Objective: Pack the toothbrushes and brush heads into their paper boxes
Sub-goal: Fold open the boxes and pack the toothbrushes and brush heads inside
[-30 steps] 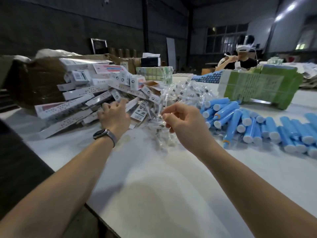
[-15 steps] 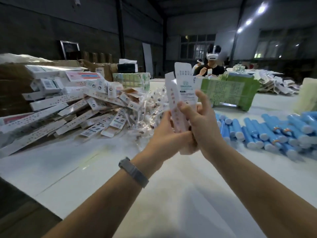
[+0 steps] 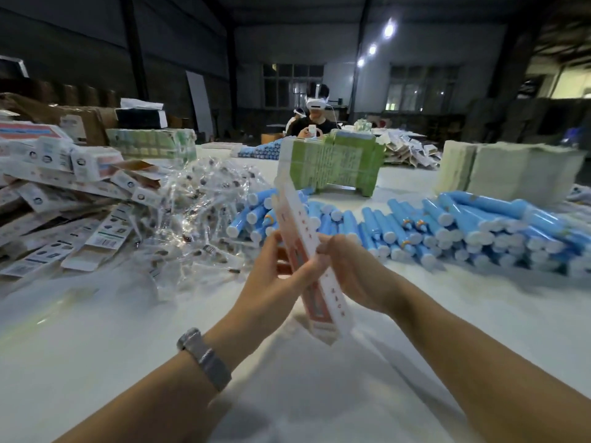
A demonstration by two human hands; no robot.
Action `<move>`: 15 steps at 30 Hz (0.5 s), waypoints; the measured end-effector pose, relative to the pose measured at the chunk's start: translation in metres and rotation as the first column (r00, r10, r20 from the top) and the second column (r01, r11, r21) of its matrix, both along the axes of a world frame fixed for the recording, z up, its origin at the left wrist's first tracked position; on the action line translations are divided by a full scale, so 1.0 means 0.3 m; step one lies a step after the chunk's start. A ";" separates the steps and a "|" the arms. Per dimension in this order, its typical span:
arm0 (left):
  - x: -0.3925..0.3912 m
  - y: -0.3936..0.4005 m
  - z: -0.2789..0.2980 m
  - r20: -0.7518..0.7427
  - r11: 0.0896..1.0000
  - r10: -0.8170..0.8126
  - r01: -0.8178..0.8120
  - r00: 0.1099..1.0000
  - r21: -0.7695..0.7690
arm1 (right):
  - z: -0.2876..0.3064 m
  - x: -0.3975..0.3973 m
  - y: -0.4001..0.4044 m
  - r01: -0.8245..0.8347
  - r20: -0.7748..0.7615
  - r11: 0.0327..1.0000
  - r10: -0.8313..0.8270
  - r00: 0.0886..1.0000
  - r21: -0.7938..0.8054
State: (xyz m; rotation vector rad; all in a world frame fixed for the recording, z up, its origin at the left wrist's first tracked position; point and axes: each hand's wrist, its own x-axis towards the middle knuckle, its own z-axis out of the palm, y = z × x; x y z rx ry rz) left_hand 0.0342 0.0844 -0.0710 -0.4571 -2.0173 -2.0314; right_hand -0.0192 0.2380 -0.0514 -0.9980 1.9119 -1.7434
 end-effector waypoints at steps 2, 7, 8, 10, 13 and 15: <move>-0.004 -0.018 -0.002 -0.028 0.998 0.055 -0.054 0.998 0.022 | 0.000 -0.020 0.004 0.054 -0.077 0.998 -0.053 0.996 0.019; -0.032 -0.035 -0.008 -0.105 0.954 0.298 -0.300 0.949 0.000 | 0.010 -0.157 0.019 0.757 -0.224 0.653 -0.740 0.634 -0.019; -0.035 -0.037 -0.015 -0.144 0.938 0.333 -0.342 0.932 -0.048 | 0.012 -0.185 0.015 0.786 -0.320 0.617 -0.735 0.597 0.049; -0.039 -0.039 -0.026 -0.236 0.906 0.373 -0.407 0.897 -0.117 | 0.023 -0.233 -0.015 0.811 -0.498 0.557 -0.660 0.562 0.177; -0.045 -0.035 -0.040 -0.293 0.893 0.375 -0.428 0.879 -0.139 | 0.054 -0.301 -0.077 0.842 -0.617 0.456 -0.584 0.527 0.289; -0.053 -0.029 -0.043 -0.296 0.899 0.367 -0.418 0.882 -0.132 | 0.072 -0.343 -0.108 0.827 -0.613 0.415 -0.558 0.560 0.379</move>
